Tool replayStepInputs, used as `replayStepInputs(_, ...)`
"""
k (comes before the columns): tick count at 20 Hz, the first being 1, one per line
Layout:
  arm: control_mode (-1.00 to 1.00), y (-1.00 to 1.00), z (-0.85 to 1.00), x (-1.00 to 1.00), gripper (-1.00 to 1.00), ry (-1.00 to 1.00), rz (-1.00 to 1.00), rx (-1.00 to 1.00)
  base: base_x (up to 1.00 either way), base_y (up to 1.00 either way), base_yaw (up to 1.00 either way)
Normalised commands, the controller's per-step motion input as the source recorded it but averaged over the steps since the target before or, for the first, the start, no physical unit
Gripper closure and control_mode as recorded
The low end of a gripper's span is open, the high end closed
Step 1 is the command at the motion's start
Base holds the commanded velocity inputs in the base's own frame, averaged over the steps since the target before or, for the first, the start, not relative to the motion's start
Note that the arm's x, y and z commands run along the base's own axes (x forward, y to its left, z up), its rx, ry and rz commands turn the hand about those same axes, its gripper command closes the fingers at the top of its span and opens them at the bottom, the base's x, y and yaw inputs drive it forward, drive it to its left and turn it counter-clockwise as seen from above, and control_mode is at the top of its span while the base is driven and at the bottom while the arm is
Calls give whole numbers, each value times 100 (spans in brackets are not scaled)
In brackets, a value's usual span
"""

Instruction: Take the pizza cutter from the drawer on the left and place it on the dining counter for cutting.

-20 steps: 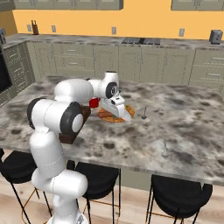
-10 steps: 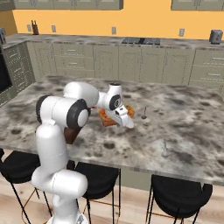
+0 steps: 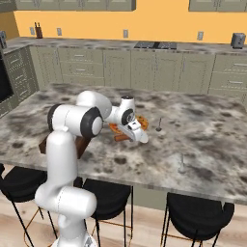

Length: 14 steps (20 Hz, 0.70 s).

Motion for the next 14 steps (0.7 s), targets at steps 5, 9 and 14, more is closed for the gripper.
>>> replayStepInputs(5,-100,0,-18,25,100,0,0,0,0,0,0)
replayStepInputs(9,-100,0,-28,12,100,0,0,0,0,0,0)
replayStepInputs(14,-100,0,-19,0,-100,0,0,0,0,0,0)
